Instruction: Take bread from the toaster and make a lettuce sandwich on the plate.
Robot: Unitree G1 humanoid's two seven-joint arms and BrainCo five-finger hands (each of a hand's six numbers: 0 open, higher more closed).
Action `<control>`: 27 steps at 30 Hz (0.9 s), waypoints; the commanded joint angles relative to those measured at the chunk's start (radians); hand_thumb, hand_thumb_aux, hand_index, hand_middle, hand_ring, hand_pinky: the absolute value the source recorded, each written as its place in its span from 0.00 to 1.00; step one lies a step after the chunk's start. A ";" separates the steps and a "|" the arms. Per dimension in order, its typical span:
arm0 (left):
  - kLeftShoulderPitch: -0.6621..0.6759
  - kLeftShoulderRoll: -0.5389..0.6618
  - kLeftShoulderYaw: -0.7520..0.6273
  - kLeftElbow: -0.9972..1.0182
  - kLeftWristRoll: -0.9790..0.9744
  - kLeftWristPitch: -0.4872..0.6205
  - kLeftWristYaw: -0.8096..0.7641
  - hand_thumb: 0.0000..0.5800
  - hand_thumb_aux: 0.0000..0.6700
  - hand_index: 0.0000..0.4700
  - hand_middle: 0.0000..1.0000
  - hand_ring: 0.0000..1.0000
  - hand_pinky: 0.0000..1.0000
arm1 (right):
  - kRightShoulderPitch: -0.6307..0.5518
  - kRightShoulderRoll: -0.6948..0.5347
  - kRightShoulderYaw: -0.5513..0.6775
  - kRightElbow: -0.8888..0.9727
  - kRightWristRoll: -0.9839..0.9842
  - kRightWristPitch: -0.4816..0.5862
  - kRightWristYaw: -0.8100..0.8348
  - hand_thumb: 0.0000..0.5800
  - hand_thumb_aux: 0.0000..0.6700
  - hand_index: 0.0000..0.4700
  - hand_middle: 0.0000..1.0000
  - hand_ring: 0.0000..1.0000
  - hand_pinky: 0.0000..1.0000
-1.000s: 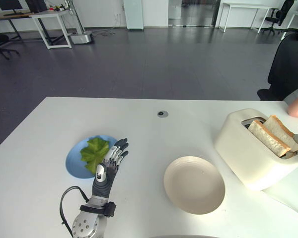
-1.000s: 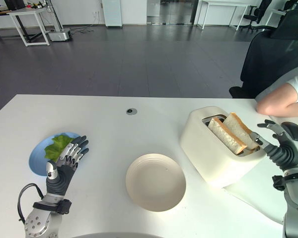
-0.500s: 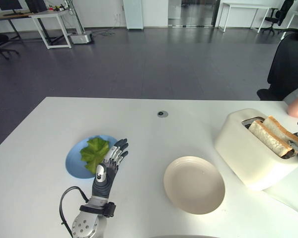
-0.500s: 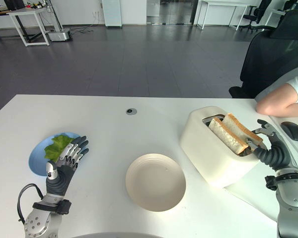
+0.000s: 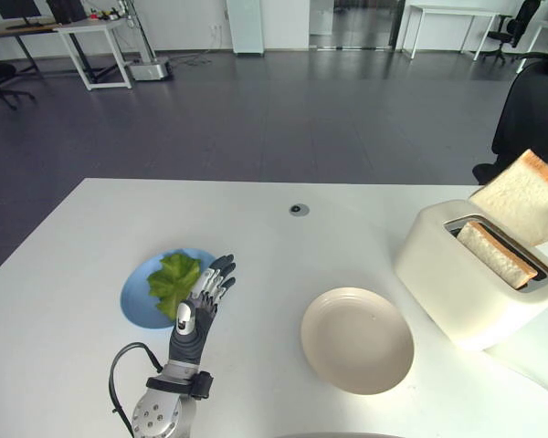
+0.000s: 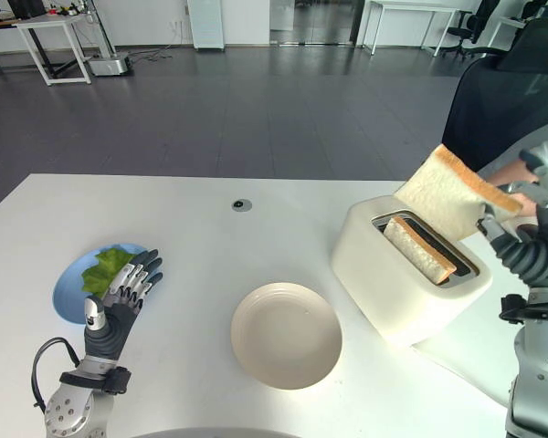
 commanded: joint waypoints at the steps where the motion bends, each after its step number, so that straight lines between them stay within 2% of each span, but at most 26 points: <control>1: -0.009 0.007 0.002 -0.001 0.005 0.010 -0.003 0.00 0.00 0.00 0.00 0.00 0.00 | -0.062 0.022 -0.035 -0.098 0.101 0.016 0.001 1.00 1.00 1.00 0.00 0.00 0.00; 5: -0.006 0.007 0.001 -0.007 0.006 0.012 -0.002 0.00 0.00 0.00 0.00 0.00 0.00 | -0.111 0.013 -0.009 -0.288 0.277 0.135 0.041 1.00 1.00 1.00 0.00 0.00 0.00; 8: -0.003 0.006 -0.001 -0.011 0.007 0.013 0.000 0.00 0.00 0.00 0.00 0.00 0.00 | -0.087 0.000 0.085 -0.431 0.441 0.273 0.101 1.00 1.00 1.00 0.00 0.00 0.00; 12: -0.001 0.003 -0.004 -0.016 0.009 0.013 0.003 0.00 0.00 0.00 0.00 0.00 0.00 | 0.027 -0.041 0.231 -0.529 0.552 0.444 0.213 1.00 1.00 1.00 0.00 0.00 0.00; 16: -0.001 0.001 -0.007 -0.016 0.012 0.012 0.007 0.00 0.00 0.00 0.00 0.00 0.00 | 0.156 -0.069 0.394 -0.543 0.522 0.532 0.298 1.00 1.00 1.00 0.00 0.00 0.00; 21: -0.011 0.008 0.004 -0.012 0.007 0.013 0.006 0.00 0.00 0.00 0.00 0.00 0.00 | 0.246 -0.060 0.568 -0.408 0.348 0.542 0.295 1.00 1.00 1.00 0.00 0.00 0.00; 27: -0.015 0.013 0.009 -0.010 0.004 0.015 0.004 0.00 0.00 0.00 0.00 0.00 0.00 | 0.282 -0.058 0.666 -0.289 0.162 0.471 0.282 1.00 1.00 1.00 0.00 0.00 0.00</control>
